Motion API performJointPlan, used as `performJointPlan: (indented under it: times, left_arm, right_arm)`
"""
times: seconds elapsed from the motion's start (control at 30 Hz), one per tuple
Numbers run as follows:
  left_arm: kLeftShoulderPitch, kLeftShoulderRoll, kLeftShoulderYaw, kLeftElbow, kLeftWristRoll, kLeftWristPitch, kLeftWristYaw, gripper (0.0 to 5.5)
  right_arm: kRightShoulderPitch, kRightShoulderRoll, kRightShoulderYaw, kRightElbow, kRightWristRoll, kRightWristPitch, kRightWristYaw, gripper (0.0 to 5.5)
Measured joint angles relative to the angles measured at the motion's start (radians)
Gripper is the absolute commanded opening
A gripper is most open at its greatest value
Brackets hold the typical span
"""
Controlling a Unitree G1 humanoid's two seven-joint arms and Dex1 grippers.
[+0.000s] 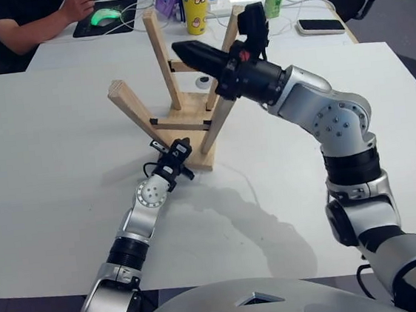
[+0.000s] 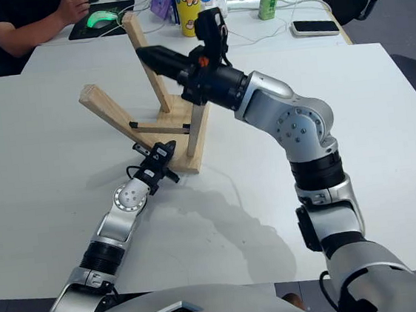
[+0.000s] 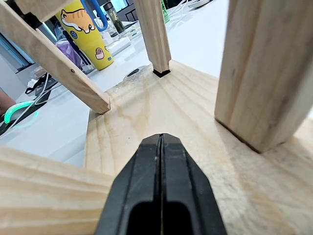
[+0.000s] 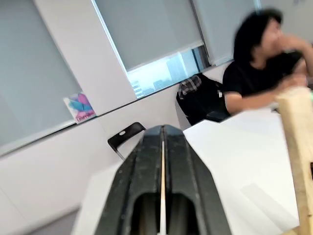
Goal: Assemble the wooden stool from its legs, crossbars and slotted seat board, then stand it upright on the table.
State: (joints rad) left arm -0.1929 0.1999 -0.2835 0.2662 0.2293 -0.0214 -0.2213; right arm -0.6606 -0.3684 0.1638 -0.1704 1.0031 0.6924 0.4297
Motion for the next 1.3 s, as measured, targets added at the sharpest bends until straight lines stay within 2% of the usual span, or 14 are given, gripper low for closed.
performJointPlan:
  times: [0.1,0.17,0.2,0.27,0.37,0.43,0.53,0.67,0.77,0.87,1.0,1.3]
  left_arm:
    - [0.002,0.0,-0.001,-0.002,-0.001,0.002,-0.002,0.0]
    - [0.001,-0.002,-0.002,0.003,-0.002,0.007,-0.004,0.0]
    - [-0.001,-0.007,-0.004,0.011,-0.002,0.008,-0.004,0.0]
    - [-0.004,-0.009,-0.003,0.015,-0.003,0.008,-0.005,0.0]
    - [-0.009,-0.012,-0.002,0.022,-0.007,0.008,-0.006,0.0]
    - [-0.01,-0.015,0.001,0.024,-0.017,0.008,-0.008,0.0]
    - [-0.007,-0.018,0.011,0.026,-0.034,0.009,-0.015,0.0]
    - [-0.003,-0.014,0.018,0.023,-0.04,0.009,-0.02,0.0]
    - [-0.004,-0.011,0.019,0.021,-0.041,0.012,-0.026,0.0]
    - [-0.004,-0.009,0.019,0.015,-0.042,0.017,-0.032,0.0]
    - [0.007,0.006,0.012,-0.025,-0.034,0.043,-0.05,0.0]
    - [0.308,0.127,-0.018,-0.444,0.042,0.014,-0.071,0.0]
  right_arm:
    - [0.02,-0.039,0.027,-0.03,-0.079,-0.059,0.038,0.03]
    - [0.025,0.017,0.0,-0.007,-0.082,-0.097,0.041,0.03]
    - [0.026,0.079,-0.038,0.02,-0.052,-0.115,0.033,0.03]
    - [0.027,0.12,-0.103,0.052,-0.029,-0.122,0.011,0.03]
    - [0.022,0.143,-0.227,0.039,0.105,-0.119,0.003,0.03]
    - [0.03,0.121,-0.267,-0.014,0.228,-0.046,0.048,0.03]
    - [0.178,-0.033,-0.193,-0.155,0.295,0.133,0.241,0.03]
    - [0.346,-0.16,-0.059,-0.167,0.13,0.189,0.371,0.03]
    - [0.359,-0.137,0.031,-0.092,-0.061,0.12,0.346,0.03]
    - [0.361,-0.016,0.09,0.045,-0.252,0.005,0.234,0.03]
    - [0.364,0.091,0.098,0.105,-0.363,-0.092,0.163,0.03]
    - [0.379,0.118,0.062,0.146,-0.548,-0.261,0.12,0.03]
